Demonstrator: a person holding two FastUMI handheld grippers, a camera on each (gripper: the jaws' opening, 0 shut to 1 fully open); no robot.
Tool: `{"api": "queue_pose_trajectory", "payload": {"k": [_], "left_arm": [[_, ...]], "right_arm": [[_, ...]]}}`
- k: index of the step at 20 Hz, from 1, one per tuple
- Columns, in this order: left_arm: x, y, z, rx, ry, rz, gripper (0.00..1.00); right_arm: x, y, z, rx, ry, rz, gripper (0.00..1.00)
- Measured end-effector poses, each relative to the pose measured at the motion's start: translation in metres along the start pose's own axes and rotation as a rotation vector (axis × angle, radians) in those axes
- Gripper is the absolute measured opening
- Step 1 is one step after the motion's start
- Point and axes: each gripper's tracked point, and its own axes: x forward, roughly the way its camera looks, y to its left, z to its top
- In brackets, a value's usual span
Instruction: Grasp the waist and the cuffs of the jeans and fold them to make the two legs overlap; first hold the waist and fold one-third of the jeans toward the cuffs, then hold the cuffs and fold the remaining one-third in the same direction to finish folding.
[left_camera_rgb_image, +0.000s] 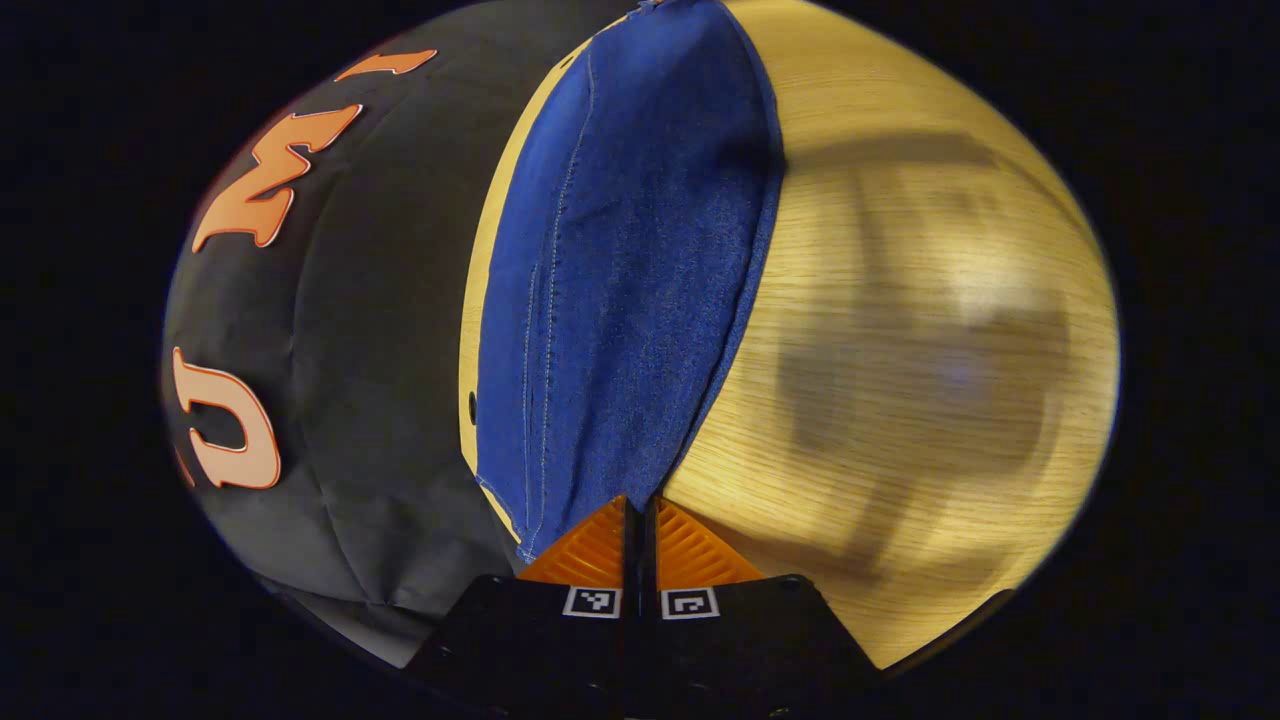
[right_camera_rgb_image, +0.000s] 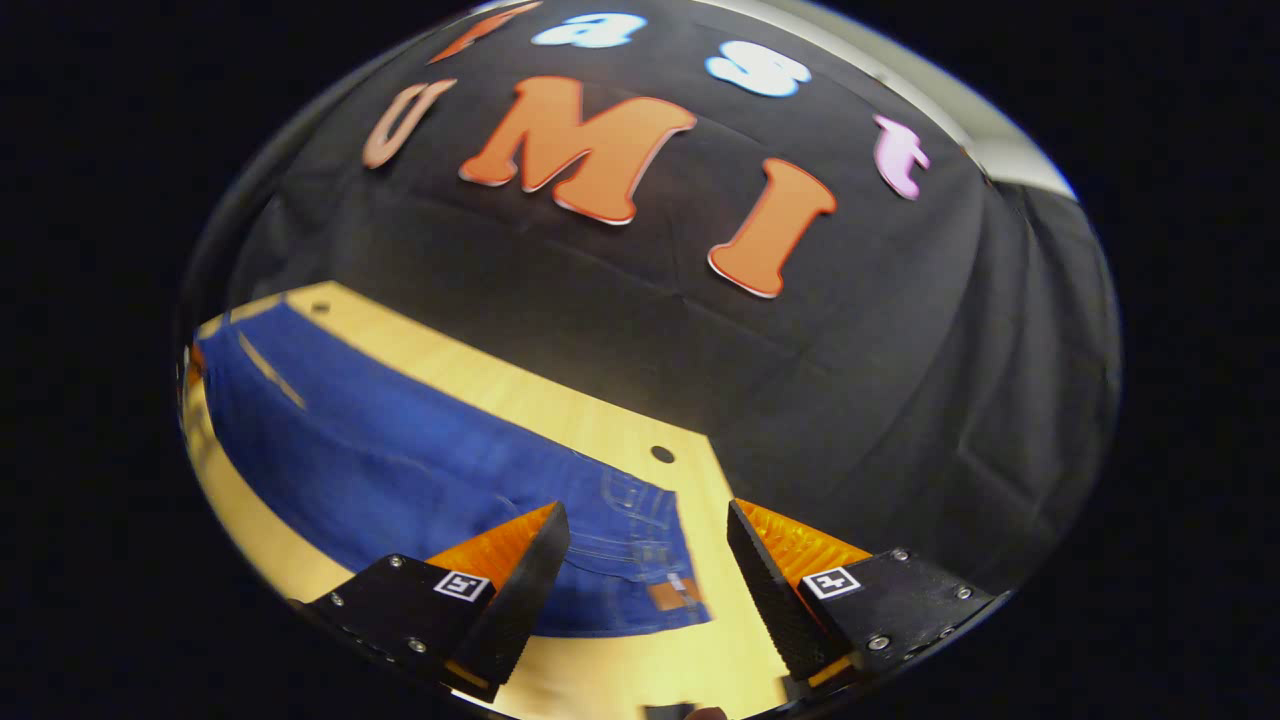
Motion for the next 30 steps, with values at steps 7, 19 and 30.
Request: {"api": "queue_pose_trajectory", "payload": {"k": [7, 19, 30], "left_arm": [[0.001, 0.002, 0.0, 0.012, 0.009, -0.002, 0.01], [-0.002, 0.01, 0.0, -0.001, 0.035, 0.009, 0.0], [-0.019, 0.041, 0.008, -0.049, 0.031, 0.07, 0.0]], "right_arm": [[-0.006, 0.014, -0.085, -0.715, 0.015, 0.127, 0.98], [0.041, 0.048, -0.158, -1.008, 0.047, 0.375, 0.97], [0.076, 0.079, -0.156, -1.029, -0.009, 0.426, 0.94]]}}
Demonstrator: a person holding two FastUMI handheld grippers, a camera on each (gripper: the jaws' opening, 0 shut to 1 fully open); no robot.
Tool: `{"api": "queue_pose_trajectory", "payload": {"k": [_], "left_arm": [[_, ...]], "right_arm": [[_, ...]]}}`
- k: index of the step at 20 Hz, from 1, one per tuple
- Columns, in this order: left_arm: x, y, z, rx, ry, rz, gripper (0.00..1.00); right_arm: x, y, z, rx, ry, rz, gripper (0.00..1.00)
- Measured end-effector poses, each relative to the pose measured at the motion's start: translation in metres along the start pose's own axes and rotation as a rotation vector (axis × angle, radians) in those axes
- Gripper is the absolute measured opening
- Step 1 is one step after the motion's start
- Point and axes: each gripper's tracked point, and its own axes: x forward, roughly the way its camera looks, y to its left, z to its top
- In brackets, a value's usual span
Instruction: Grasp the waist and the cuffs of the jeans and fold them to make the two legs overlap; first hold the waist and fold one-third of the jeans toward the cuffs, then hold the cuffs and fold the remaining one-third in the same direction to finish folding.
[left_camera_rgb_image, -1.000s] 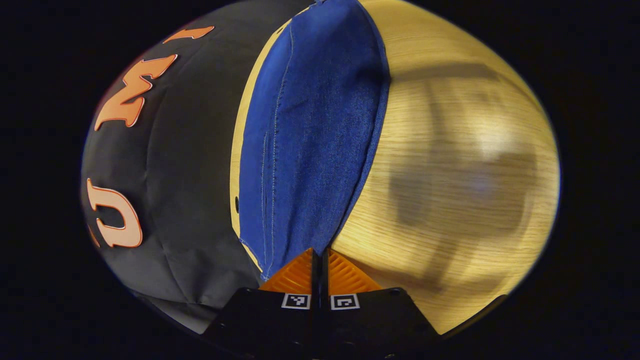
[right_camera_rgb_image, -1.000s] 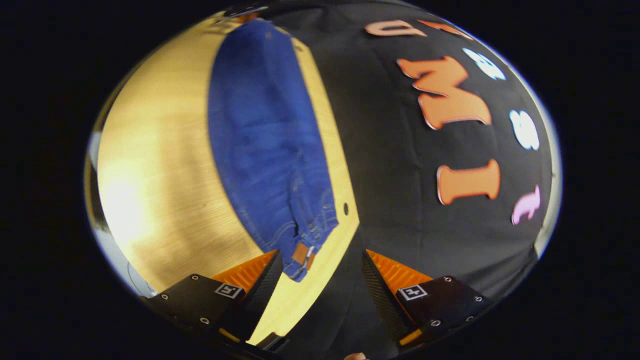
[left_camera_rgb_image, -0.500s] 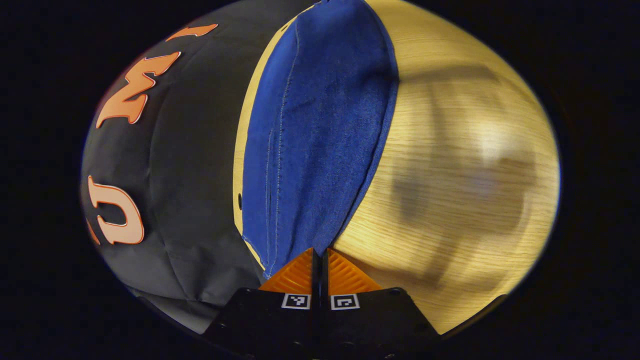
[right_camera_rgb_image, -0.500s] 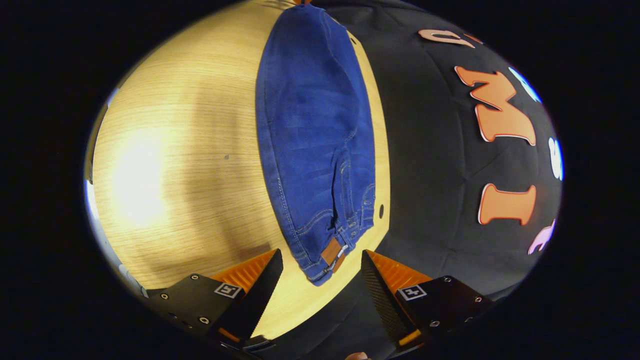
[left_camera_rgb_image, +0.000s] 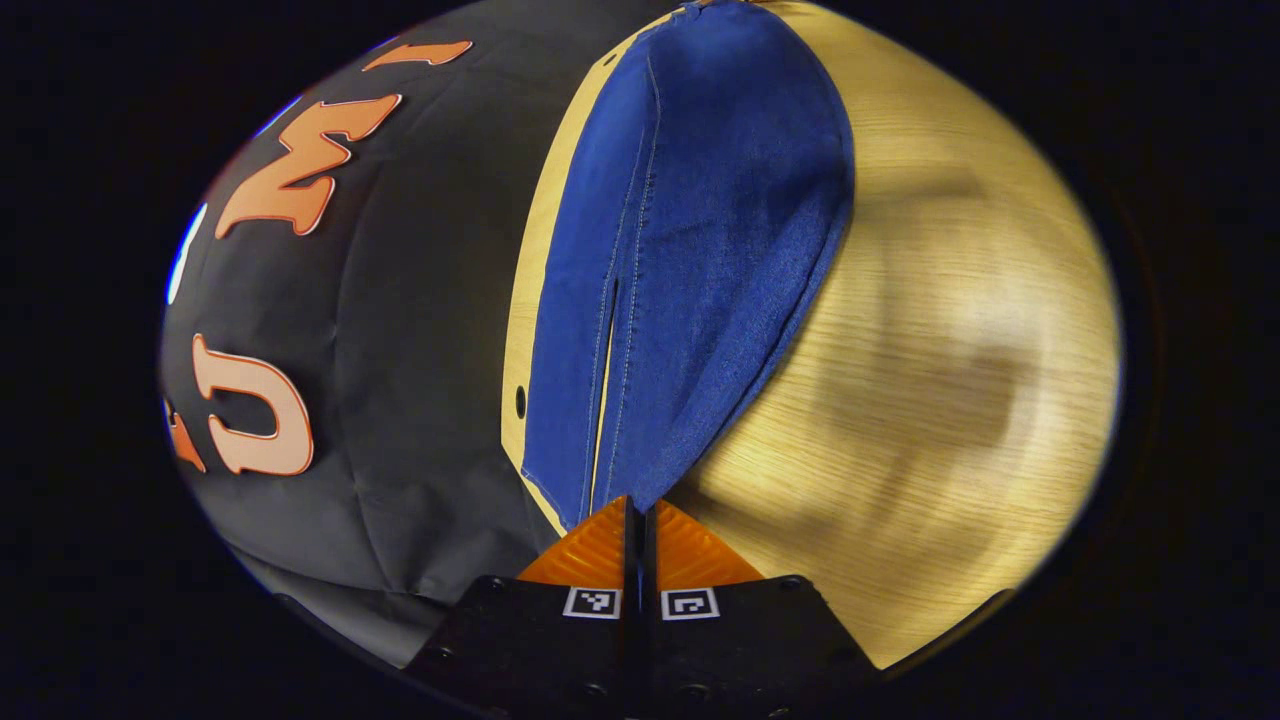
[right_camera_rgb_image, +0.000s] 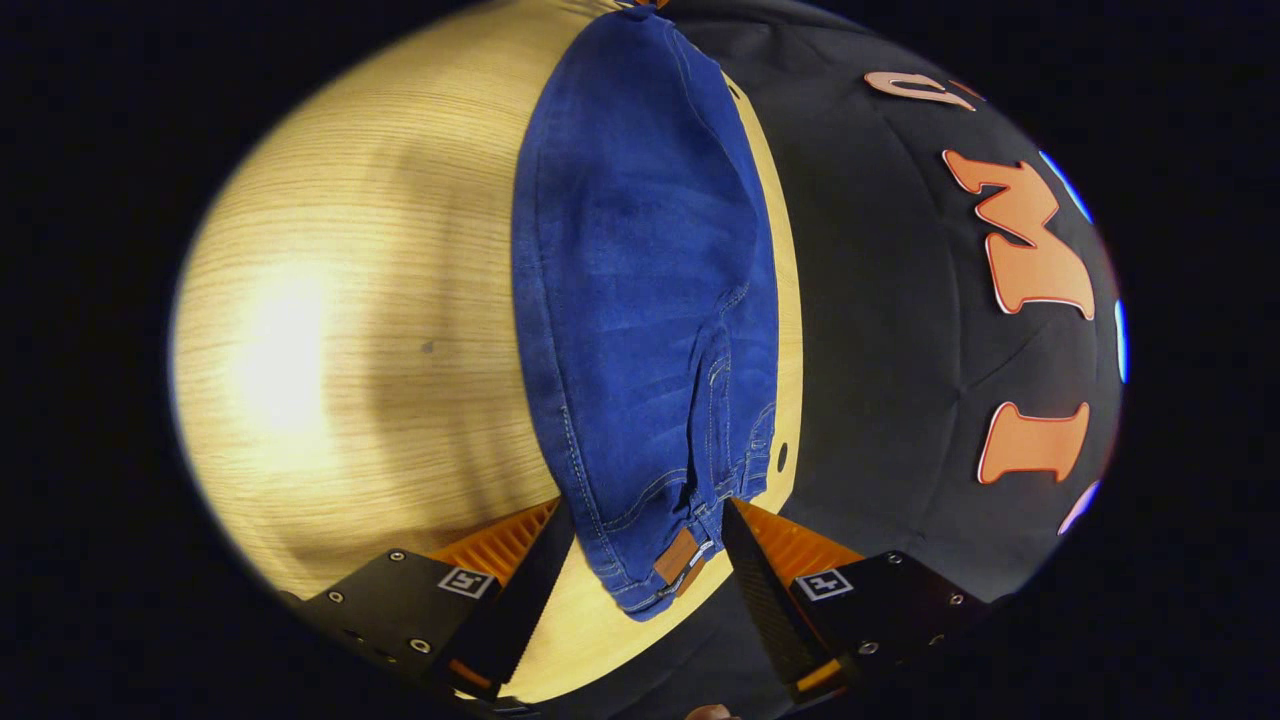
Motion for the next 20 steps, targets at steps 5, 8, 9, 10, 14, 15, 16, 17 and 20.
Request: {"api": "queue_pose_trajectory", "payload": {"k": [5, 8, 9, 10, 14, 15, 16, 17, 20], "left_arm": [[0.001, 0.0, 0.001, 0.003, 0.009, -0.01, 0.01], [0.003, -0.002, 0.001, 0.025, 0.009, -0.008, 0.01], [0.004, -0.004, 0.001, 0.033, 0.008, -0.009, 0.01], [0.004, -0.006, 0.002, 0.039, 0.011, -0.015, 0.01], [0.001, -0.008, 0.001, 0.045, 0.016, -0.04, 0.01], [0.001, -0.009, 0.0, 0.042, 0.018, -0.049, 0.01], [0.0, -0.009, -0.002, 0.035, 0.021, -0.059, 0.0], [-0.002, -0.008, -0.003, 0.026, 0.024, -0.067, 0.0], [-0.021, -0.011, -0.011, -0.025, 0.037, -0.115, 0.01]], "right_arm": [[0.022, -0.002, 0.0, 0.013, 0.013, 0.025, 0.87], [0.035, 0.007, 0.0, -0.035, 0.019, 0.056, 0.41], [0.036, 0.006, 0.002, -0.045, 0.01, 0.049, 0.2], [0.032, 0.005, 0.002, -0.027, 0.017, 0.051, 0.04], [0.036, 0.009, -0.004, 0.079, 0.053, 0.148, 0.1], [0.036, 0.01, -0.005, 0.095, 0.056, 0.17, 0.1], [0.028, 0.011, -0.004, 0.105, 0.061, 0.192, 0.1], [0.032, 0.011, -0.001, 0.107, 0.061, 0.209, 0.06], [0.028, 0.006, 0.005, 0.102, 0.054, 0.26, 0.05]]}}
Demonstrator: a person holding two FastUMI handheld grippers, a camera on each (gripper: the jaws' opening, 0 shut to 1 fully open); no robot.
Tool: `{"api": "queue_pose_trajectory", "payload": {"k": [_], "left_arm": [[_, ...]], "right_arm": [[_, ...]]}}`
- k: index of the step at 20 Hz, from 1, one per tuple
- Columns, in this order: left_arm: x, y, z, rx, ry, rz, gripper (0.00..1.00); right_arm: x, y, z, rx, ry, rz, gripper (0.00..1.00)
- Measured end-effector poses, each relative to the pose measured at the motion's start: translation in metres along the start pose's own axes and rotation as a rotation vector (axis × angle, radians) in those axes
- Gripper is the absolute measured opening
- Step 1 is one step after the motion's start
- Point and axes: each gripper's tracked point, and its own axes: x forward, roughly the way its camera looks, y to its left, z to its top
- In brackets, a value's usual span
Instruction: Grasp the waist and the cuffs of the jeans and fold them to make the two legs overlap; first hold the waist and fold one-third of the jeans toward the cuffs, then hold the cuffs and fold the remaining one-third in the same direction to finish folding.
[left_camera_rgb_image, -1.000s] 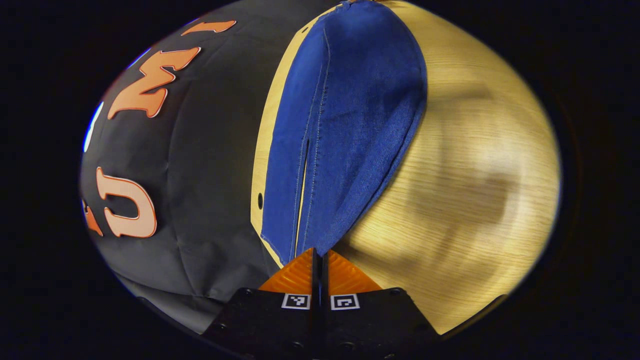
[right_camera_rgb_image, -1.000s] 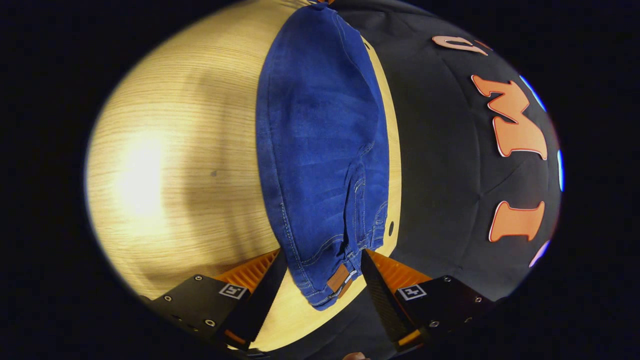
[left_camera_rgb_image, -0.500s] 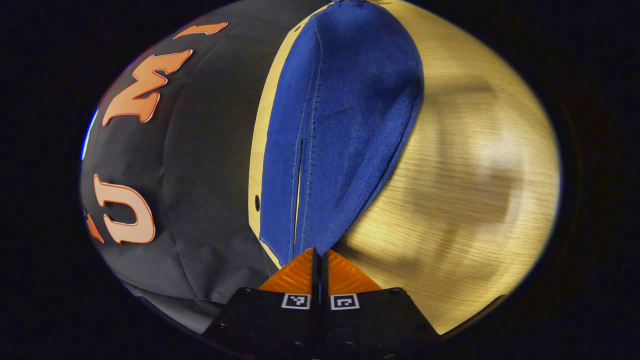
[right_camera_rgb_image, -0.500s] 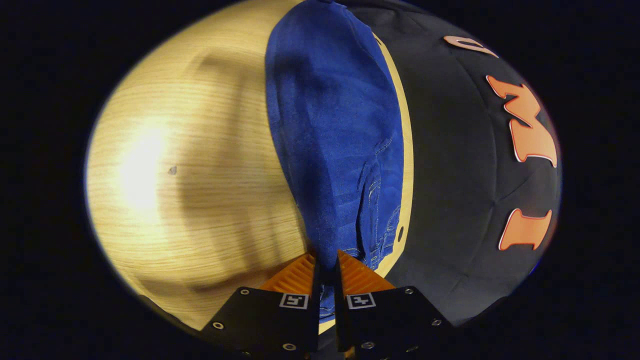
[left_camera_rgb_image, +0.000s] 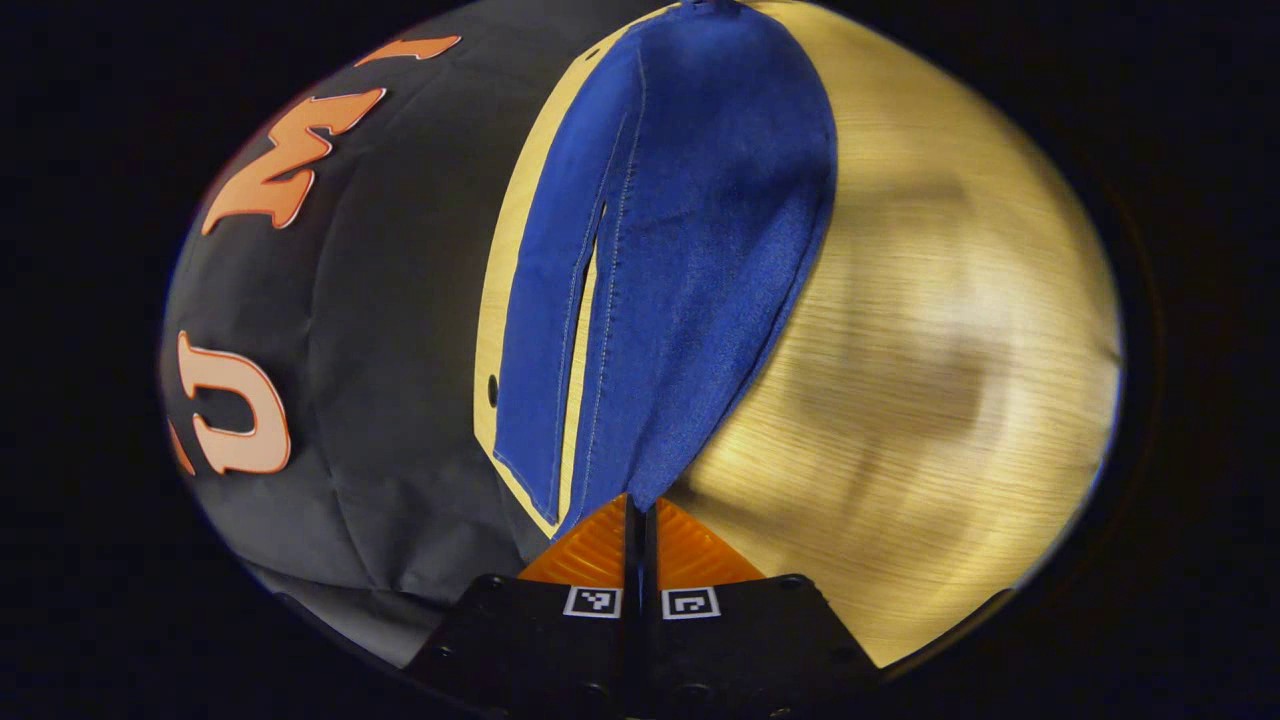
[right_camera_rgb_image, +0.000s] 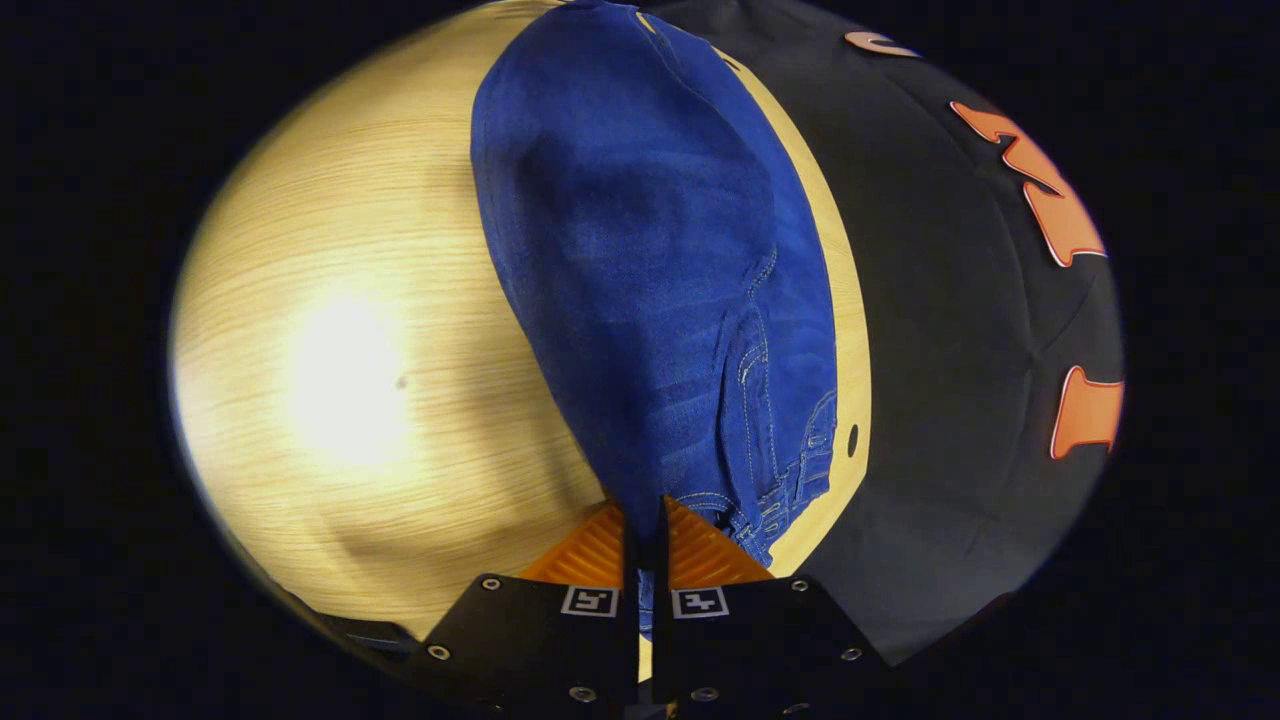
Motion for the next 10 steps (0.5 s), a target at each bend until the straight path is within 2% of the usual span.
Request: {"api": "queue_pose_trajectory", "payload": {"k": [6, 10], "left_arm": [[-0.071, -0.021, -0.002, -0.034, 0.009, -0.227, 0.01], [-0.121, -0.028, 0.006, -0.064, 0.051, -0.475, 0.01]], "right_arm": [[-0.012, -0.017, 0.002, 0.068, -0.014, 0.172, 0.05], [-0.02, -0.033, 0.008, 0.109, -0.024, 0.309, 0.06]]}}
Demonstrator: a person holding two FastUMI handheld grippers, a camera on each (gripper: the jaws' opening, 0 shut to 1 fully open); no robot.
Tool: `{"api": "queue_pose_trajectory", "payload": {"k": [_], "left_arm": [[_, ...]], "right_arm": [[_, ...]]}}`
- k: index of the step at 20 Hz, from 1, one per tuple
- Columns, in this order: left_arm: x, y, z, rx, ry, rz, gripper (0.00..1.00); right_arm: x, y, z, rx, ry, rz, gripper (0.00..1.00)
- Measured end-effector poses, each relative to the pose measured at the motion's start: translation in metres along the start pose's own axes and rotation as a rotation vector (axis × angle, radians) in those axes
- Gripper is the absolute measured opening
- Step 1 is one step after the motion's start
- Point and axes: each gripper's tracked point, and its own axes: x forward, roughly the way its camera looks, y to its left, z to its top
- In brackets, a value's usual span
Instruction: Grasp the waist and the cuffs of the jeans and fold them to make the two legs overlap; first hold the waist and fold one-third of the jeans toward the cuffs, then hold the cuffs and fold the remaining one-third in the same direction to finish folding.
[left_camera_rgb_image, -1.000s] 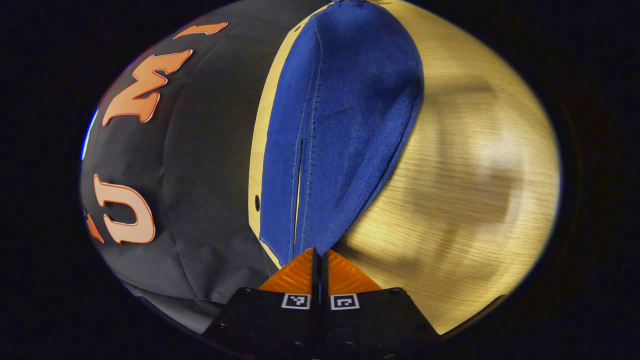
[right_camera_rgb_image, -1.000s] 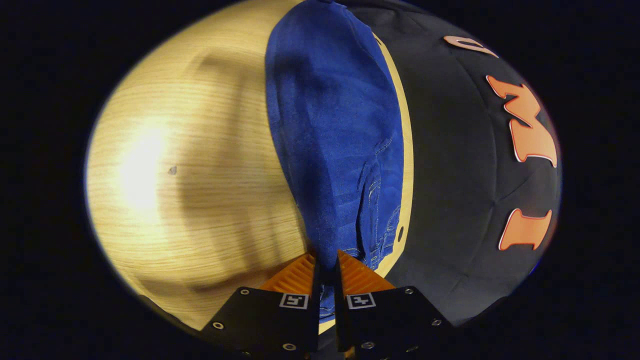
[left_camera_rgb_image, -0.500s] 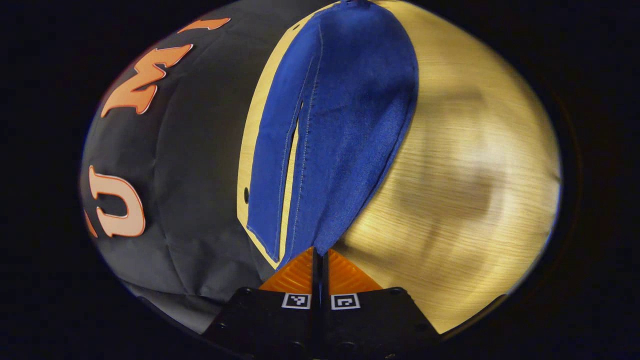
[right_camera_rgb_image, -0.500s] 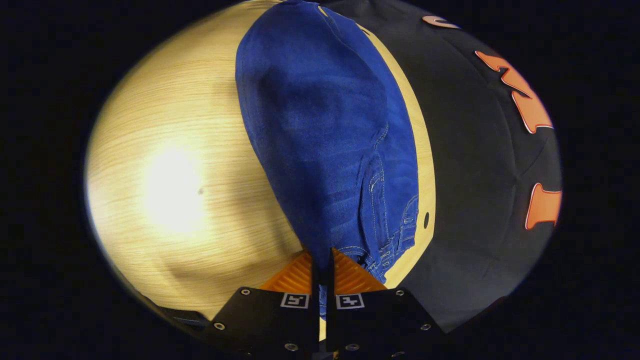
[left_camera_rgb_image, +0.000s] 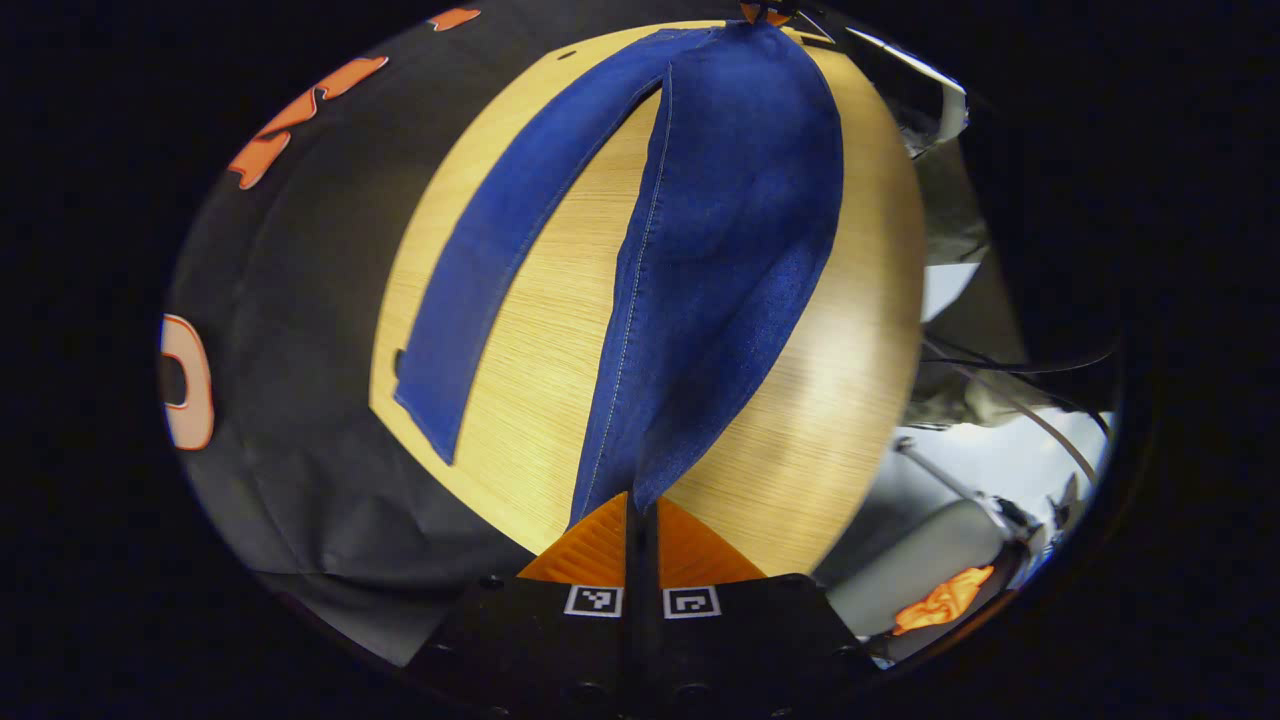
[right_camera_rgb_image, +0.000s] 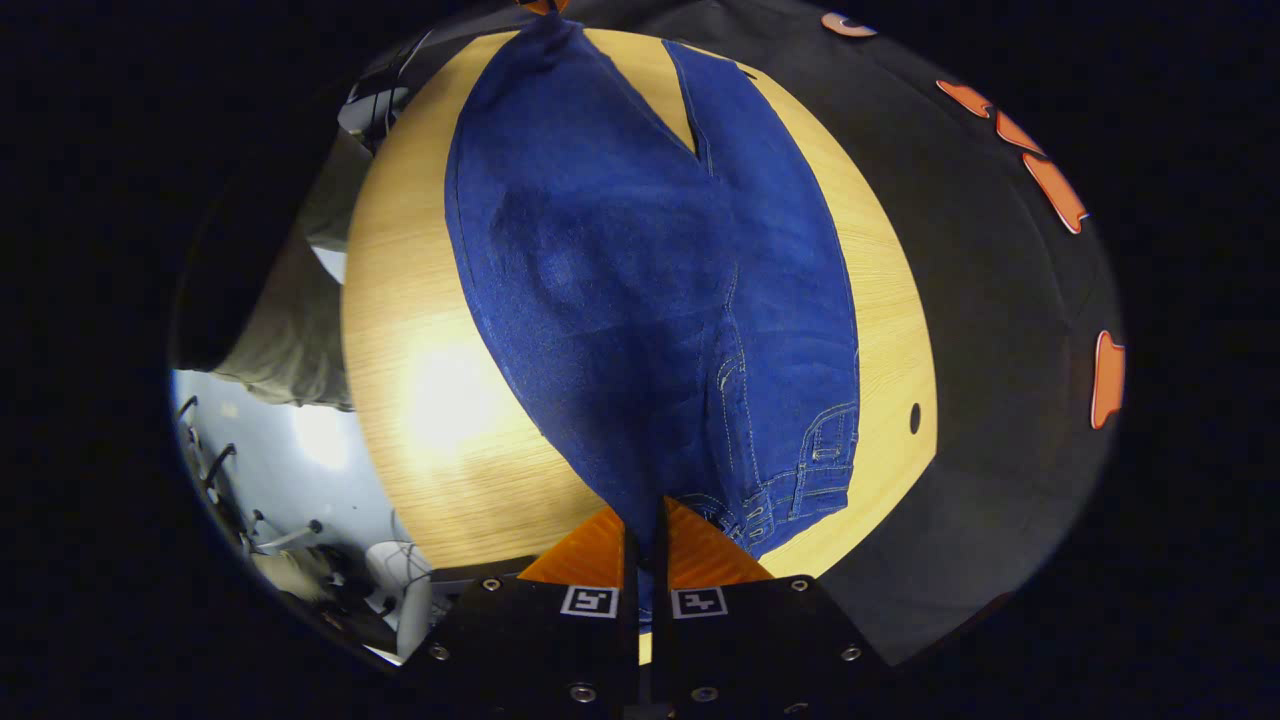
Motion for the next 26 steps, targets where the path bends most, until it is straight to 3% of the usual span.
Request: {"api": "queue_pose_trajectory", "payload": {"k": [4, 8, 13, 16, 22, 26], "left_arm": [[-0.027, 0.008, 0.012, -0.046, -0.002, -0.17, 0.01], [-0.044, 0.076, 0.008, -0.081, 0.04, -0.29, 0.01], [-0.002, 0.185, 0.031, -0.13, 0.083, -0.367, 0.01], [0.042, 0.229, 0.045, -0.148, 0.107, -0.408, 0.01], [0.125, 0.32, 0.09, -0.126, 0.101, -0.321, 0.01], [0.17, 0.378, 0.128, -0.12, 0.025, -0.175, 0.01]], "right_arm": [[-0.008, -0.042, 0.006, 0.099, -0.008, 0.129, 0.05], [-0.005, -0.098, 0.003, 0.284, -0.031, 0.203, 0.05], [0.007, -0.141, 0.001, 0.434, -0.033, 0.31, 0.05], [0.038, -0.175, 0.006, 0.524, -0.037, 0.322, 0.05], [0.105, -0.227, 0.008, 0.582, -0.024, 0.262, 0.05], [0.136, -0.244, 0.007, 0.656, -0.016, 0.23, 0.05]]}}
